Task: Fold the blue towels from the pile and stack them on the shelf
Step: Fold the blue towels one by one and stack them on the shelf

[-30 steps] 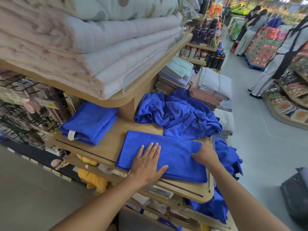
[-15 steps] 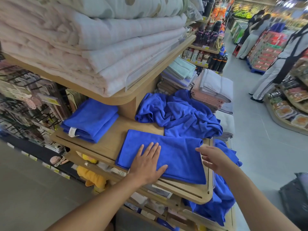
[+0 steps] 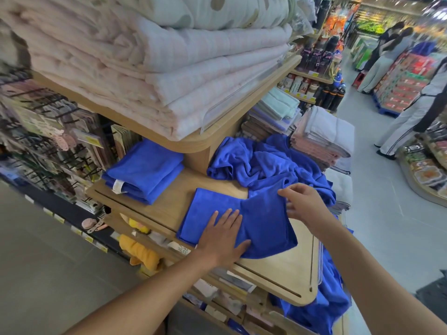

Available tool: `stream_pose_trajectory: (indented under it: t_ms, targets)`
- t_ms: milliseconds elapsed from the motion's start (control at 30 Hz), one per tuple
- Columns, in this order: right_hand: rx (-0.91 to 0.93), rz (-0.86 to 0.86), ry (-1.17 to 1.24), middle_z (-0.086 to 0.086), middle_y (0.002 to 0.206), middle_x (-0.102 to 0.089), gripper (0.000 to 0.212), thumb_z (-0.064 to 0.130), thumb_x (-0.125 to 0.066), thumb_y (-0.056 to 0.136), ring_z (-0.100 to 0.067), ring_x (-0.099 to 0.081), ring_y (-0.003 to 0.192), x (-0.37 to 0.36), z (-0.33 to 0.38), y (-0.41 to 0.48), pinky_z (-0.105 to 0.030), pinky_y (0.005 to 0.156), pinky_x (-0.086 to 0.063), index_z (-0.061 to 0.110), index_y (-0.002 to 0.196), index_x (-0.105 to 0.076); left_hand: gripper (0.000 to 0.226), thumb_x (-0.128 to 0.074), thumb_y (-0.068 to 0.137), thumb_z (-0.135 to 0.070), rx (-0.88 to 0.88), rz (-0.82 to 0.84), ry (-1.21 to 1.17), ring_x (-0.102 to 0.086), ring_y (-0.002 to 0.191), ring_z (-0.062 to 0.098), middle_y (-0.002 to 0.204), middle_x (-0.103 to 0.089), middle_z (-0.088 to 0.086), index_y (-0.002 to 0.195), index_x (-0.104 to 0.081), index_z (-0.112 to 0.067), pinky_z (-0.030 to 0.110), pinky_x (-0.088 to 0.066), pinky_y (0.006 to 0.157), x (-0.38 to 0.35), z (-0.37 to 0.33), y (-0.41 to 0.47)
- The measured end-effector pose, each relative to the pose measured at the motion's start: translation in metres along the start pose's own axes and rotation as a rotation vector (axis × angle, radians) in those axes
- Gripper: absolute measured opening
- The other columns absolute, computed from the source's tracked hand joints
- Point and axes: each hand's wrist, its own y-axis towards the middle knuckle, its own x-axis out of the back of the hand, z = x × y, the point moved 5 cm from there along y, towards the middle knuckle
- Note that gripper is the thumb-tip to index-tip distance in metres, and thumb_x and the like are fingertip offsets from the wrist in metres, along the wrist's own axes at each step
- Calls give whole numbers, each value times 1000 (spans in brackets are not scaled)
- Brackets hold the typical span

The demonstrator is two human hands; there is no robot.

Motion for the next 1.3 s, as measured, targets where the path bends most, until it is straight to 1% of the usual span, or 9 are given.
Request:
stream_pose_trajectory:
  t_ms: [133, 267, 367, 467, 700, 900, 1033, 1133, 1300]
  targets:
    - [36, 35, -12, -8, 77, -62, 18, 14, -75, 90, -14, -67, 53, -37, 15, 12, -27, 51, -56, 10, 92, -57, 80, -19, 98, -68, -2, 4, -84, 2, 157, 13, 170, -8, -5, 162, -14, -20, 47, 0, 127, 17, 1, -5]
    - [115, 87, -64, -14, 74, -55, 28, 12, -76, 87, -22, -63, 54, -76, 32, 26, -29, 51, -56, 14, 86, -48, 55, -42, 103, -46, 179, -278, -392, -22, 153, 13, 161, -35, -6, 152, -42, -21, 35, -16, 125, 51, 44, -15]
    - [187, 131, -182, -12, 67, -43, 30, 10, -74, 82, -19, -53, 46, -115, 43, 36, -29, 53, -55, 13, 73, -46, 34, -47, 105, -29, 414, -390, -799, -48, 130, 2, 136, -57, -14, 136, -62, -24, 14, -32, 102, 61, 92, -25]
    - [227, 186, -330, -11, 60, -40, 28, 7, -67, 78, -21, -51, 45, -162, 47, 42, -35, 56, -53, 8, 66, -42, 37, -38, 107, -22, 512, -359, -1174, -63, 101, -3, 104, -72, -21, 105, -73, -33, 22, -43, 86, 55, 113, -26]
    - [201, 324, -610, -6, 47, -62, 20, 6, -58, 80, -30, -72, 56, -232, 16, 42, -41, 60, -65, 11, 61, -53, 36, -43, 105, -16, 620, -407, -1442, -64, 110, 16, 99, -72, -13, 93, -71, -35, 30, -48, 97, 46, 131, -33]
    - [204, 133, -459, -4, 61, -64, 18, 25, -62, 92, -18, -68, 48, -192, 3, 51, -33, 50, -58, 13, 80, -58, 42, -50, 102, -6, 389, -268, -1197, -54, 129, 9, 129, -59, -14, 141, -51, -20, 3, -40, 93, 49, 122, -31]
    - [196, -118, -498, 11, 60, -58, 22, 36, -62, 87, -20, -66, 67, -113, -20, 49, -30, 55, -41, 23, 78, -46, 56, -47, 104, -24, 231, -300, -574, -32, 146, 15, 161, -33, -3, 157, -31, -28, 32, -33, 116, 50, 115, -29]
    - [40, -123, -547, 4, 93, -66, 42, 56, -63, 89, -27, -67, 96, -80, -55, 45, -36, 72, -49, 21, 110, -52, 57, -43, 105, -36, 222, -220, -471, -15, 154, 17, 169, -16, -3, 159, -26, -33, 42, -21, 123, 52, 112, -16]
    - [-212, 50, -339, -6, 76, -69, 56, 57, -70, 86, -18, -62, 54, -90, -93, 38, -25, 50, -47, 8, 108, -56, 60, -33, 107, -44, 277, -45, -308, -4, 157, 21, 171, -4, -1, 162, -17, -28, 44, -10, 125, 50, 113, 9]
